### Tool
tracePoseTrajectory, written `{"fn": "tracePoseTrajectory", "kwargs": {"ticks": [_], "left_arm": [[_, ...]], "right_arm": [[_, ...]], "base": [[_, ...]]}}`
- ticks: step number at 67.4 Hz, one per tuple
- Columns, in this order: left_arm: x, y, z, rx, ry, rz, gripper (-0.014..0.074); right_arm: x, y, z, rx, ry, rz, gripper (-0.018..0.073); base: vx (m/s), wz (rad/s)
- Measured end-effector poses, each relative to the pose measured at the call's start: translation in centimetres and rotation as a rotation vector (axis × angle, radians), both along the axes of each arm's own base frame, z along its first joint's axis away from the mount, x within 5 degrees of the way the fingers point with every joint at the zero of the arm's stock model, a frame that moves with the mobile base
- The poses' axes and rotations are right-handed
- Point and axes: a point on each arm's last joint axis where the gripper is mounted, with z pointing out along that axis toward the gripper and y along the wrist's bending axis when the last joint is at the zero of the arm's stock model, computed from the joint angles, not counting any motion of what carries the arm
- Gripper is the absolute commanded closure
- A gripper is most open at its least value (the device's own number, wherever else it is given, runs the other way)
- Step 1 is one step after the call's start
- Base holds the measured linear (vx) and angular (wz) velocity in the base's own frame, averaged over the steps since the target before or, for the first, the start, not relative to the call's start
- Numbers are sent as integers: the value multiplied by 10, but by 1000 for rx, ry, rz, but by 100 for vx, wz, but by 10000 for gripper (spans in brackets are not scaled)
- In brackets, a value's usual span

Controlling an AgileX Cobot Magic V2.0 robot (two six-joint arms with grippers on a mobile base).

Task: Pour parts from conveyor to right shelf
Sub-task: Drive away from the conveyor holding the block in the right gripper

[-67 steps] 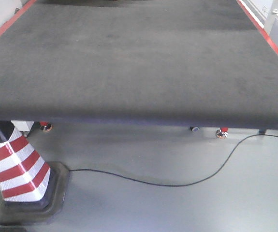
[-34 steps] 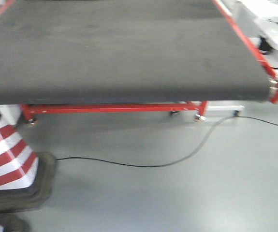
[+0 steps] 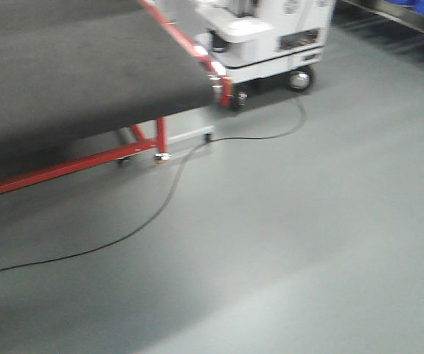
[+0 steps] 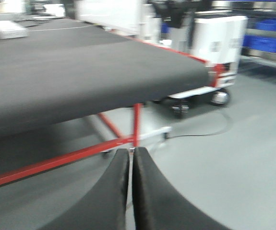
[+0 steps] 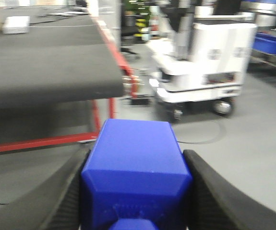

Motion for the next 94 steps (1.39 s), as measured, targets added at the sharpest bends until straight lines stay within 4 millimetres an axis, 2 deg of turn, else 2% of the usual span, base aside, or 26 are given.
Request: {"fn": "tracePoseTrajectory", "kwargs": {"ticks": [60, 94], "left_arm": [[0, 0, 0, 0, 0, 0, 603], [0, 0, 0, 0, 0, 0, 603]], "right_arm": [[0, 0, 0, 0, 0, 0, 567], [0, 0, 0, 0, 0, 0, 567]], "base": [[-17, -71], [-3, -78]]}}
